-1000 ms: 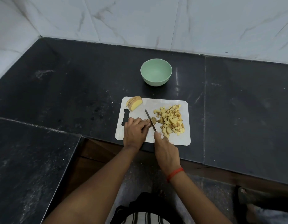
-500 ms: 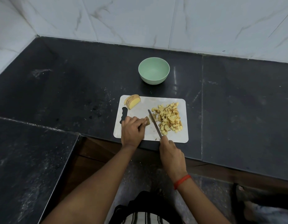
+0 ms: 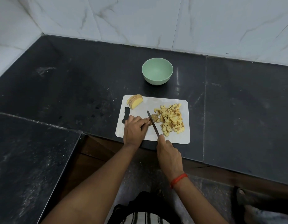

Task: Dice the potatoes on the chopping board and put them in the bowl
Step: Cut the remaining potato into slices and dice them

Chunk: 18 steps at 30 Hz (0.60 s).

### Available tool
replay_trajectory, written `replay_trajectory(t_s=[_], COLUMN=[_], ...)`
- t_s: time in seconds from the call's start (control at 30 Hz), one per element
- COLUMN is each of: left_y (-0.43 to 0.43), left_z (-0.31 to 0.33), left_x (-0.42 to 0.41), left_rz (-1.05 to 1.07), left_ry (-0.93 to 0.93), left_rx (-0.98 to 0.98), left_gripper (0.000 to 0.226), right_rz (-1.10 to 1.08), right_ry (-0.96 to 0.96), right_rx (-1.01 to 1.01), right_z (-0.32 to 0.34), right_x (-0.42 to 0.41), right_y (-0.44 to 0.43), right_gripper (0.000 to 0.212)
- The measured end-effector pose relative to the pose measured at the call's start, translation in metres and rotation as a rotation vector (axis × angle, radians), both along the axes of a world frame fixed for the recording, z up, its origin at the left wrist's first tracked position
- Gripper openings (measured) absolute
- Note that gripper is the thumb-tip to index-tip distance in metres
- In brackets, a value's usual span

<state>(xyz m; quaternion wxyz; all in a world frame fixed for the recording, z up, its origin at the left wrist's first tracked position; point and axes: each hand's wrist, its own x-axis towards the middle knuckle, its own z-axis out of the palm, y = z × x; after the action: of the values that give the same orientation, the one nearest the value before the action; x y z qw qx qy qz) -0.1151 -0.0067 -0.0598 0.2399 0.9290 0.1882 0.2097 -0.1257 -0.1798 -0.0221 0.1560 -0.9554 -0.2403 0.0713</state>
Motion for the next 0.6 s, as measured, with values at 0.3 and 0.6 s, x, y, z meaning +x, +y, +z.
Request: replay_trajectory(t_s=[0.3, 0.6], left_y=[0.0, -0.003], left_z=[0.0, 0.001], left_x=[0.0, 0.004], left_rz=[0.005, 0.119], left_ry=[-0.005, 0.029], left_rx=[0.051, -0.003], left_gripper=[0.028, 0.022], right_rz=[-0.039, -0.012], right_ry=[-0.157, -0.099], right_rx=[-0.033, -0.108], right_z=[0.002, -0.002], right_x=[0.016, -0.028], right_y=[0.032, -0.009], right_gripper=[0.042, 0.047])
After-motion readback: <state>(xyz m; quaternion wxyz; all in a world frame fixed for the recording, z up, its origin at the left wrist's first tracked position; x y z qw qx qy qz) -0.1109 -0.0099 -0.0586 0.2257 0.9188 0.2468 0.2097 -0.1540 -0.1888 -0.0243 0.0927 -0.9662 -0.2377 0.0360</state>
